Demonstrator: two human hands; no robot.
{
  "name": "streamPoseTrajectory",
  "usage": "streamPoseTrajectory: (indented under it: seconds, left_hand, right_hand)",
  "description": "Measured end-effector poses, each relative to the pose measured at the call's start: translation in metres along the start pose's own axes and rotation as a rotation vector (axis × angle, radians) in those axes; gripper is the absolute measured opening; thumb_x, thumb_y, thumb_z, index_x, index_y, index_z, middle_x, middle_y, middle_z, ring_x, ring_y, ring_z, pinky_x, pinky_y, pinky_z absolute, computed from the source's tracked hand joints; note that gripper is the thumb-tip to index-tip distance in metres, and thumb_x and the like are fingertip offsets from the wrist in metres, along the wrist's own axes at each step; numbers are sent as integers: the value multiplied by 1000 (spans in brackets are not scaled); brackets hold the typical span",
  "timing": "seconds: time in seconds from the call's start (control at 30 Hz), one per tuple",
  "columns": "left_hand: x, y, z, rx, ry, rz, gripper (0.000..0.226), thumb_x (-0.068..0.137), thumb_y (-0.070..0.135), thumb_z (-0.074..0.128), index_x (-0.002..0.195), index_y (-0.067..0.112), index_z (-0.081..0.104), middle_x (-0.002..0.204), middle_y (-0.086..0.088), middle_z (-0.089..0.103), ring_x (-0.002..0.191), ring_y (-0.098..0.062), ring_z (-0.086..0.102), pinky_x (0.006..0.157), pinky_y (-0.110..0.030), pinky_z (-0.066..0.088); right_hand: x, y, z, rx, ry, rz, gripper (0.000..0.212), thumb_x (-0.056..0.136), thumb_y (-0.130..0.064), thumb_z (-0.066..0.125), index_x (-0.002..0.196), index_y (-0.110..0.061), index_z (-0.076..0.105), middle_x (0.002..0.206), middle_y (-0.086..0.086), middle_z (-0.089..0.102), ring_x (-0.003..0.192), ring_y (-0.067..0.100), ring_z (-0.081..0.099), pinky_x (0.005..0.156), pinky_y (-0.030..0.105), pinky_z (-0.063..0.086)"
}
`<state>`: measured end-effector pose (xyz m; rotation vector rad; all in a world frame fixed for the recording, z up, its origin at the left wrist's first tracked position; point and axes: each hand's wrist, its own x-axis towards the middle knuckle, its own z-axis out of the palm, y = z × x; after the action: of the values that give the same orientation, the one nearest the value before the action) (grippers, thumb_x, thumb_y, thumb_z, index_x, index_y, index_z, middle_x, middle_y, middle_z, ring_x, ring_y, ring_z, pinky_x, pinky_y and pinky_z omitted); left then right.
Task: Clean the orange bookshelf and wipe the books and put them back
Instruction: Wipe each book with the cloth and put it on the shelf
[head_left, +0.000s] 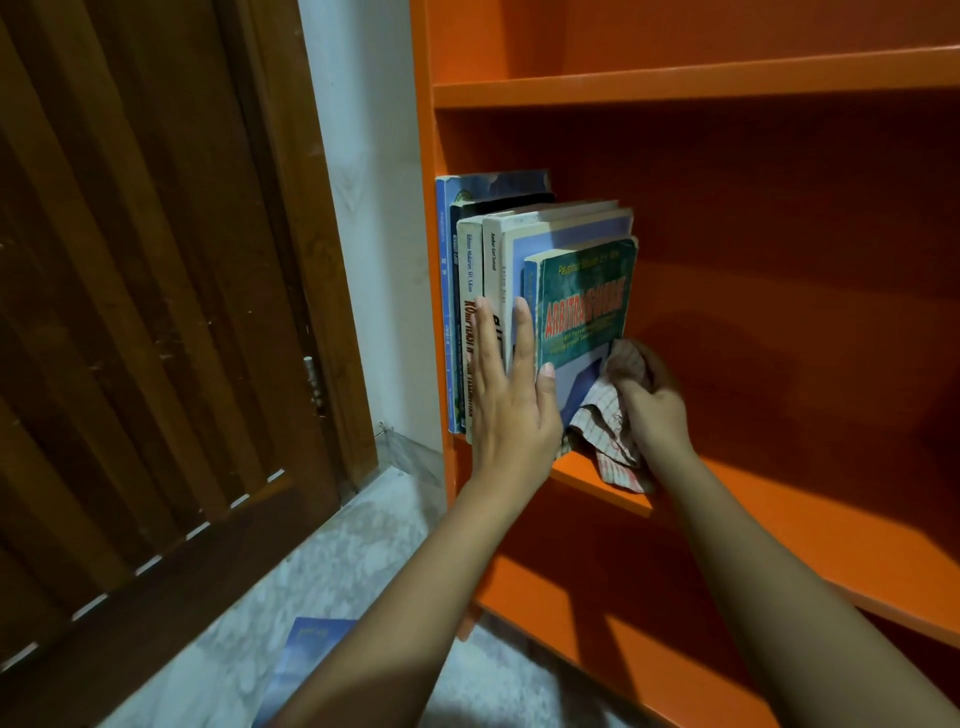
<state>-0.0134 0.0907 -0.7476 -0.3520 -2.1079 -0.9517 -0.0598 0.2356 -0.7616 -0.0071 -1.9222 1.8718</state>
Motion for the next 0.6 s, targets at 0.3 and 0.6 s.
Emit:
streamPoseTrajectory:
  seconds: [0.3, 0.6]
  left_hand:
    - [-4, 1, -2, -37, -1, -6, 62, 100, 27, 33, 149, 27, -5, 158, -4, -16, 146, -19, -14, 119, -46, 13]
    - [-6, 8, -4, -29, 8, -10, 62, 101, 22, 37, 151, 17, 0, 159, -8, -12, 146, -16, -14, 118, -30, -1]
  right_hand:
    - [-4, 0, -10, 26, 19, -39, 39, 90, -5, 56, 125, -22, 55, 108, 2, 64, 76, -2, 56, 62, 9, 47]
    - [-9, -3, -17, 12, 29, -77, 41, 89, -1, 56, 128, -13, 54, 109, -2, 62, 95, 3, 60, 82, 13, 48]
